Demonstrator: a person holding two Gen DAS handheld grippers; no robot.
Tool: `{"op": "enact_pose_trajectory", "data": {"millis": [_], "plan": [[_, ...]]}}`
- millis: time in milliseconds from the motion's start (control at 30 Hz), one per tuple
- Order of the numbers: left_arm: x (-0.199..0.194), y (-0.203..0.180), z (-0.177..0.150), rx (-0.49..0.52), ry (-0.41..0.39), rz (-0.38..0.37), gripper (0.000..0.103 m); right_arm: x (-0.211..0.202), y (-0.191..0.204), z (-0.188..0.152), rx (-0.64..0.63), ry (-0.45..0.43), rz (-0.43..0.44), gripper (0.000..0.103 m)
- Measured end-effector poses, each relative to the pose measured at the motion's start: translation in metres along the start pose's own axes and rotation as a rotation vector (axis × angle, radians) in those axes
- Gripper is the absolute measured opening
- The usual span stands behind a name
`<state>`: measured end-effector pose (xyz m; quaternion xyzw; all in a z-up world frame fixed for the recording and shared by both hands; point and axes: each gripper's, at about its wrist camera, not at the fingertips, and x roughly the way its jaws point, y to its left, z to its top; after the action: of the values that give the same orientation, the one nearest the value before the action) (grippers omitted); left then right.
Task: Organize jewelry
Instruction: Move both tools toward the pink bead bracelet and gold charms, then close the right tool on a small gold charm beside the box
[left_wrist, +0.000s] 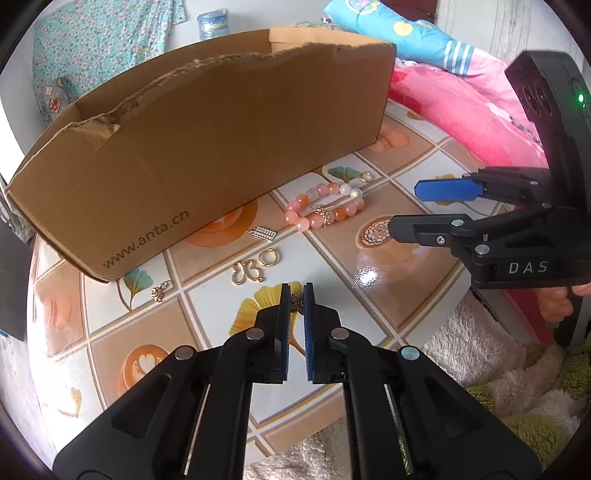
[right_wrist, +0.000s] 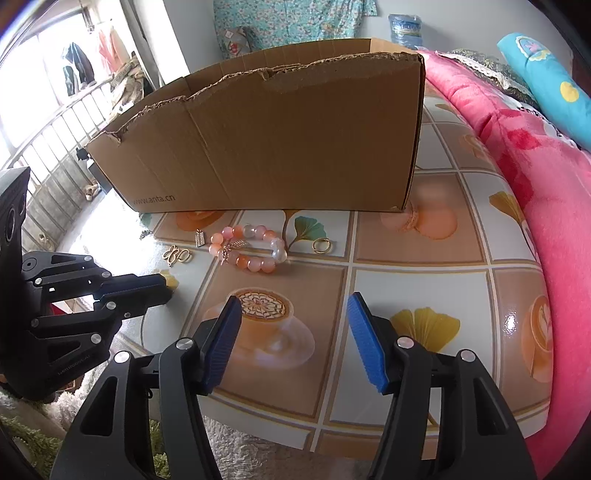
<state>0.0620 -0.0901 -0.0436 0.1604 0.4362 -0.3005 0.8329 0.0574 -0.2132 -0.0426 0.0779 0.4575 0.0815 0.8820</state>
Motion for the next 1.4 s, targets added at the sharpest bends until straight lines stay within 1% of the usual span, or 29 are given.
{"op": "enact_pose_trajectory", "data": {"millis": [100,167,200,267,367,433,533,600,700,867,1233,1400], "plan": [[-0.008,0.007,-0.001,-0.020,-0.016,0.015,0.006,-0.006,0.004,0.003,-0.023,-0.025,0.007,0.054],[-0.013,0.015,-0.003,-0.045,-0.021,0.032,0.006,-0.010,0.010,0.005,-0.047,-0.043,0.022,0.048],[-0.015,0.019,-0.005,-0.054,-0.022,0.045,0.006,-0.012,0.015,0.008,-0.063,-0.054,0.045,0.046],[-0.018,0.027,-0.008,-0.073,-0.021,0.071,0.006,-0.011,0.025,0.011,-0.087,-0.061,0.087,0.039],[-0.022,0.042,-0.016,-0.128,-0.024,0.104,0.006,-0.002,0.048,0.016,-0.151,-0.039,0.162,0.029],[-0.024,0.050,-0.020,-0.154,-0.026,0.115,0.006,0.007,0.064,0.018,-0.188,-0.010,0.223,0.026],[-0.025,0.058,-0.026,-0.185,-0.027,0.123,0.006,0.020,0.084,0.020,-0.236,0.032,0.279,0.025],[-0.025,0.061,-0.029,-0.198,-0.028,0.123,0.006,0.029,0.094,0.021,-0.270,0.061,0.292,0.025],[-0.026,0.064,-0.033,-0.209,-0.032,0.115,0.006,0.037,0.101,0.023,-0.292,0.091,0.293,0.025],[-0.025,0.066,-0.038,-0.227,-0.037,0.096,0.006,0.048,0.103,0.027,-0.312,0.136,0.247,0.025],[-0.026,0.076,-0.042,-0.262,-0.057,0.074,0.006,0.054,0.112,0.035,-0.315,0.132,0.153,0.025],[-0.026,0.077,-0.043,-0.267,-0.062,0.072,0.006,0.052,0.125,0.032,-0.308,0.122,0.081,0.025]]}}
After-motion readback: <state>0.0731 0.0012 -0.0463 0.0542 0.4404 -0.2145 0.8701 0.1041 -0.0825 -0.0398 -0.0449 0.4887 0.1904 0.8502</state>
